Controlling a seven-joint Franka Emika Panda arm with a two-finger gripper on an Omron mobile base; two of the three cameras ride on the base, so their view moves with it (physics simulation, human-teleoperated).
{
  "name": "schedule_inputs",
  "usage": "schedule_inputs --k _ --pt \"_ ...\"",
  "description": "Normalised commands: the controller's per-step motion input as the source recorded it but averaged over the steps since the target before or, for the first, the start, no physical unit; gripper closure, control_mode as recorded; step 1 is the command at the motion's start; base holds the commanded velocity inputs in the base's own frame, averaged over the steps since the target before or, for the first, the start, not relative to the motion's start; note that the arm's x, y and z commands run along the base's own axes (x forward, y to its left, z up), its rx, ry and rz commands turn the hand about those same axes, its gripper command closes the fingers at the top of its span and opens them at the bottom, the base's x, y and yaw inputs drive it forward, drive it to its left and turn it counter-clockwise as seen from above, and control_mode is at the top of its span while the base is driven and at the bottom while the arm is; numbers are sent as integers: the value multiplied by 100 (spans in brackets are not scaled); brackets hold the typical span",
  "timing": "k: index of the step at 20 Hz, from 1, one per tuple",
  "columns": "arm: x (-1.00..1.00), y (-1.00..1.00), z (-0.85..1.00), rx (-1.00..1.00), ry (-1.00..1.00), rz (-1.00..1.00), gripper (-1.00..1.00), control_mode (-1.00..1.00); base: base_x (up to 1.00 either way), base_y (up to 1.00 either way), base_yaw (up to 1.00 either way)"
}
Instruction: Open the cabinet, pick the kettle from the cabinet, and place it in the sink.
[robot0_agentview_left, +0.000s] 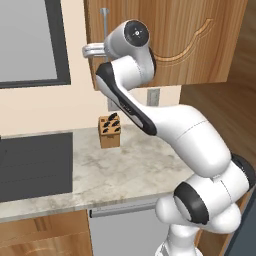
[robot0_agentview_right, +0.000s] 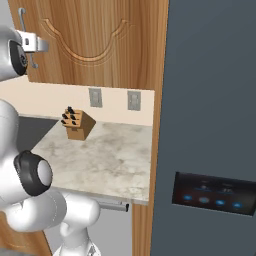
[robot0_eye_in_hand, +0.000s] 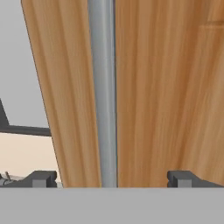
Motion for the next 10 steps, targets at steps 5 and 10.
schedule_inputs --k 5,10 --pt "28 3 0 0 3 -1 -100 -100 0 0 0" --pt "28 4 0 0 2 -1 -100 -100 0 0 0"
